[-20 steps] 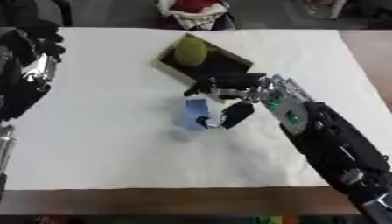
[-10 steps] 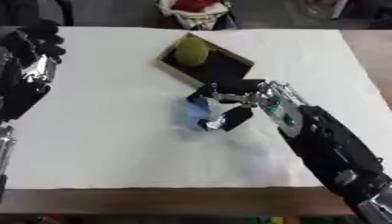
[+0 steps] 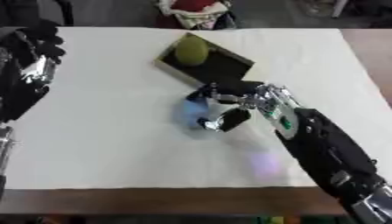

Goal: Pick up objects on the table and place them in the box.

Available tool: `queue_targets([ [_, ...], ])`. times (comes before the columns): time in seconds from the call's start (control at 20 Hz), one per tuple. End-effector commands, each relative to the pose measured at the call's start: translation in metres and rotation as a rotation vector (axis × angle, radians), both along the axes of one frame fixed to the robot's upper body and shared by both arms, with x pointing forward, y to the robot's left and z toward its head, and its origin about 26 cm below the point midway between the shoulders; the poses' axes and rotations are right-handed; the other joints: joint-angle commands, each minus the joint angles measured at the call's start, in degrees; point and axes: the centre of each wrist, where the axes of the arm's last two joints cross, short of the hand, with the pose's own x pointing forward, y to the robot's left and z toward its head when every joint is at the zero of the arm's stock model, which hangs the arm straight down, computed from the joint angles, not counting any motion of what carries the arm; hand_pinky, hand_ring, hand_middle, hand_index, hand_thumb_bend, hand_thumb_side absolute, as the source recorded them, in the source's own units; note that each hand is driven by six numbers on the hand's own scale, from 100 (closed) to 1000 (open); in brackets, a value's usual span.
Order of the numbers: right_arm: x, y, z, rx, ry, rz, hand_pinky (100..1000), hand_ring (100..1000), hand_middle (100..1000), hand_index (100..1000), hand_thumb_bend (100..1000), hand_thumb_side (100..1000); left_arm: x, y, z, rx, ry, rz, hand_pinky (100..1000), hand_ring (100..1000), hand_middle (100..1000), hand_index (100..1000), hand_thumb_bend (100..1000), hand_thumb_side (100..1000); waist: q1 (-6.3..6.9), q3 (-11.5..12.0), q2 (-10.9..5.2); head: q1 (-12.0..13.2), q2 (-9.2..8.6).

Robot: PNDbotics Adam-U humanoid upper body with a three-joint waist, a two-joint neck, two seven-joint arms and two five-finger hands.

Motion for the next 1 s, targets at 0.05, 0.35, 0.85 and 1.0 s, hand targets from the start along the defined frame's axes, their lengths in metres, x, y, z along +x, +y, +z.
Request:
queue_targets([
  [0.05,0.003,-0.003,0.01,0.036,-0.055,-0.017,763,762,513,891,100,466,0.0,0.0,0.007,0.011,-0.021,-0.009,622,643,644,784,100,605,0.22,0.0,-0.64,-0.2,0.27],
  [0.35,0.004,-0.003,0.029,0.131,-0.113,-0.019,750,741,497,885,100,354,-0.001,0.0,0.007,0.01,-0.023,-0.01,624,643,644,784,100,606,0.19,-0.1,-0.69,-0.2,0.27],
  [0.85,0.02,-0.024,0.087,0.179,-0.159,-0.158,760,748,521,898,100,244,-0.001,-0.001,0.006,0.006,-0.021,-0.02,624,648,643,784,100,607,0.24,0.3,-1.0,-0.8,0.27],
  [1.0,0.034,-0.038,0.083,0.159,-0.164,-0.289,762,748,528,903,100,308,-0.001,-0.003,0.006,0.002,-0.023,-0.028,625,650,643,785,100,608,0.39,1.0,-0.87,-1.4,0.27],
])
